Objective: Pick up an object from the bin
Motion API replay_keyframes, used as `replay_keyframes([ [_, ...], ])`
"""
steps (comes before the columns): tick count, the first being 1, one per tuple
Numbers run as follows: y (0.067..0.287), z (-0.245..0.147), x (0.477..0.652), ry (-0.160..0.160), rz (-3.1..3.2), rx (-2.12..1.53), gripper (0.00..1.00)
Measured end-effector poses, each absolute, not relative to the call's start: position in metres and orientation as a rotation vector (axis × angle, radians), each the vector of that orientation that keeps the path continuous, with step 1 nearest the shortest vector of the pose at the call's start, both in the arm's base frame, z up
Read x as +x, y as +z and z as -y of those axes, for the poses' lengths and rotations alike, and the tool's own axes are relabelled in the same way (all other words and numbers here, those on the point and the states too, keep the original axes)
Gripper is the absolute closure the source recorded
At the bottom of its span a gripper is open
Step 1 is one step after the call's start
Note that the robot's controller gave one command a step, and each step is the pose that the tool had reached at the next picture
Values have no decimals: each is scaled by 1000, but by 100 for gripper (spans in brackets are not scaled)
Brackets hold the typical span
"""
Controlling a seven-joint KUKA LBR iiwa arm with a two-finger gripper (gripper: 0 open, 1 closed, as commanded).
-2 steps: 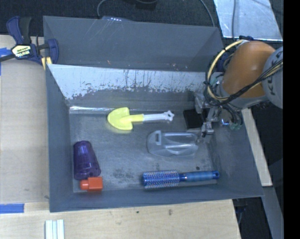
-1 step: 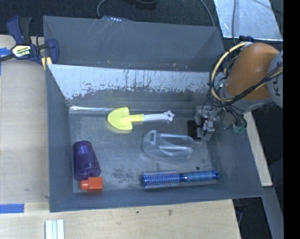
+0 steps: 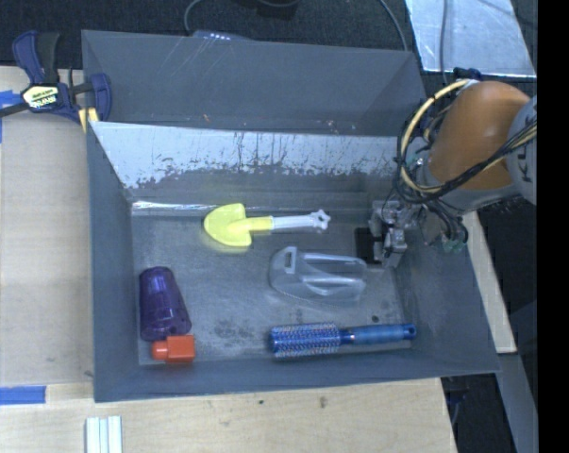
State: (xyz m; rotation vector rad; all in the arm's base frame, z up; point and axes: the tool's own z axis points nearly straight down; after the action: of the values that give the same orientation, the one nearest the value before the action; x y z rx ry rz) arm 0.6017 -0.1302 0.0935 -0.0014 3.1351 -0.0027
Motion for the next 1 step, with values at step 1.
replay_keyframes([
  [1, 99, 129, 600, -1, -3141, 1, 100],
])
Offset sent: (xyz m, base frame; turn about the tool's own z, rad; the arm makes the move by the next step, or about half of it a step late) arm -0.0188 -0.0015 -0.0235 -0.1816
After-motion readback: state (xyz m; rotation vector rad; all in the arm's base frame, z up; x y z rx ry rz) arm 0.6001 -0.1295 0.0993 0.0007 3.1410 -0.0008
